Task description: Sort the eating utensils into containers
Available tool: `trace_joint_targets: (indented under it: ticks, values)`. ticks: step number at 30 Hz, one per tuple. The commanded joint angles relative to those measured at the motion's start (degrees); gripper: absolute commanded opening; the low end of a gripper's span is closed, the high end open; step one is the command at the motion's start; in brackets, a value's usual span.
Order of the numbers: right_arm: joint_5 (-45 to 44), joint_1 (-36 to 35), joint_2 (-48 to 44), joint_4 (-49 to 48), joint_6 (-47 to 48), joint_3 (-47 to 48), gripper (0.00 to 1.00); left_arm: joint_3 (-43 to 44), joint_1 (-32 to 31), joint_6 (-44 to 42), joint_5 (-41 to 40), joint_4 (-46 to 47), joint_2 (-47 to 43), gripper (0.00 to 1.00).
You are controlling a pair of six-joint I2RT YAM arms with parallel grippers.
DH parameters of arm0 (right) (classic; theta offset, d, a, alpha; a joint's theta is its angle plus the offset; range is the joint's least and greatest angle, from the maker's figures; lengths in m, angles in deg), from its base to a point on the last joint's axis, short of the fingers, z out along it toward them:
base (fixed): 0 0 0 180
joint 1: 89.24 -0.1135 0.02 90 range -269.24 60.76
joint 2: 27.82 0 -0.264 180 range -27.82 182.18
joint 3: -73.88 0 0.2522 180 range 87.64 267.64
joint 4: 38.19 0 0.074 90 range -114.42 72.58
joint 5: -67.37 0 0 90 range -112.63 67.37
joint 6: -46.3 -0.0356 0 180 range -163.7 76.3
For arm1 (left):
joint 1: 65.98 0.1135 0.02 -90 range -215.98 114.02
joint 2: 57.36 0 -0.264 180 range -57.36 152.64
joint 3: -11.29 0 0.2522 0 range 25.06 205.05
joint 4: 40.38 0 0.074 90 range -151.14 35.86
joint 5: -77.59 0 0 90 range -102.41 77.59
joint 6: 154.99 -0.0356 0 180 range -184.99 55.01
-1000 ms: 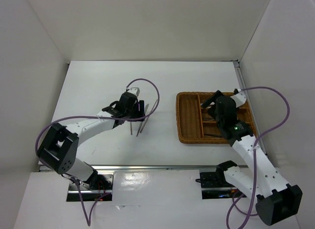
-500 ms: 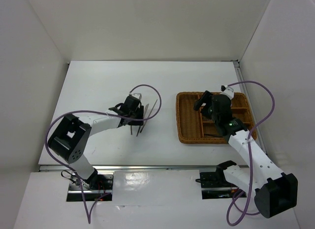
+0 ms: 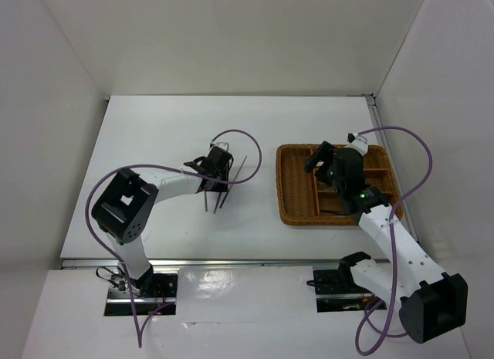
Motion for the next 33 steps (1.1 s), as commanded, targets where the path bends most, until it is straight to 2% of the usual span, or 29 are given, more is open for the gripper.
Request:
trace_joint_targets:
  ticks: [1,6,10,11,13,17,21,25,33]
  values:
    - [-1.5,0.3,-1.0,-2.8,0.9,-0.6,0.84,2.0,-0.4,-0.7,-3.2,-5.1,3.4,0.44]
    - [-2.2,0.3,-1.6,-2.2,0.9,-0.6,0.84,3.1,-1.0,-0.7,-3.2,-7.2,5.1,0.39]
    - [-1.5,0.3,-1.6,-2.2,0.9,-0.6,0.84,3.7,-1.5,-0.7,-3.8,-8.4,6.3,0.29]
    - [-1.5,0.3,-1.6,-2.2,0.9,-0.6,0.84,3.7,-1.5,-0.7,-3.8,-8.9,7.0,0.22]
    - [0.1,0.3,-1.6,-2.2,-0.1,0.0,0.84,4.2,-1.5,-0.7,-3.2,-9.0,7.8,0.19]
    - [10.4,0.3,-1.0,-5.4,0.8,0.7,0.84,4.2,-1.5,-0.1,-2.6,-8.3,7.8,0.18]
    - [19.1,-0.3,0.9,-11.6,4.9,-1.0,0.84,3.7,-1.5,1.1,-1.9,-6.2,2.0,0.18]
    - [25.8,-4.2,4.1,-18.0,8.1,-1.7,0.86,4.4,-1.5,2.2,-2.5,-4.4,-6.1,0.18]
    - [26.3,-16.3,12.1,-28.6,14.3,-2.2,0.87,1.2,-2.2,7.5,2.7,5.6,-21.2,0.18]
